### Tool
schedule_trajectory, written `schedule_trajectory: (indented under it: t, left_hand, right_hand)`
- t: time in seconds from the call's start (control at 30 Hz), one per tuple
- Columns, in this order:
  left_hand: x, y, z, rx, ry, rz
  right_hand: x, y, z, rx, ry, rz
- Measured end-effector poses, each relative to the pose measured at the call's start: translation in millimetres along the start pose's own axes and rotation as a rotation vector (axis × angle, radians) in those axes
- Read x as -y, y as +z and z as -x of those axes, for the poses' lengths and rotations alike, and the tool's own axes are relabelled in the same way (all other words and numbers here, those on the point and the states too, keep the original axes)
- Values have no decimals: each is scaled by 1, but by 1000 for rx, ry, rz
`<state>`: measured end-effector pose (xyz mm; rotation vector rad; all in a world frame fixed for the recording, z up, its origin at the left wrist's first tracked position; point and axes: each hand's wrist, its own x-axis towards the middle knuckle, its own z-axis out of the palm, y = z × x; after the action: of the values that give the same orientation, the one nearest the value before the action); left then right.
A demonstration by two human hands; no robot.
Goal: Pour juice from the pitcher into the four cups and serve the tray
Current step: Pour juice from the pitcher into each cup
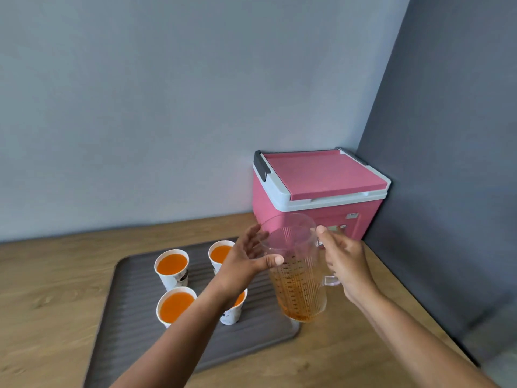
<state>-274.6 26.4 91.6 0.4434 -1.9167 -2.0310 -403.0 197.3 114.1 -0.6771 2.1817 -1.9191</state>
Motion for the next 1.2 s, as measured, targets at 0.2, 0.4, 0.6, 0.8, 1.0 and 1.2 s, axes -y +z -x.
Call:
schedule_trajectory:
  t: [0.2, 0.4, 0.6, 0.8, 1.0, 1.2]
  left_hand:
    - [13, 37, -13, 99, 5, 0]
    - [20, 81, -33, 156, -3, -17]
    - [31, 114, -50, 145, -58, -37]
    - [34, 142, -60, 99, -44, -79]
    - [39, 155, -60, 34, -31, -87]
    - [38, 163, -52, -11, -43, -67]
  right_hand:
    - [-13, -51, 21, 47, 66, 6]
    - [-38, -86, 16, -14, 129, -70]
    - [-70, -112, -6, -29, 181, -172]
    - [-97, -131, -28, -3, 235, -188]
    - [-108, -137, -41, 70, 203, -194]
    - [-105, -140, -42, 120, 185, -165]
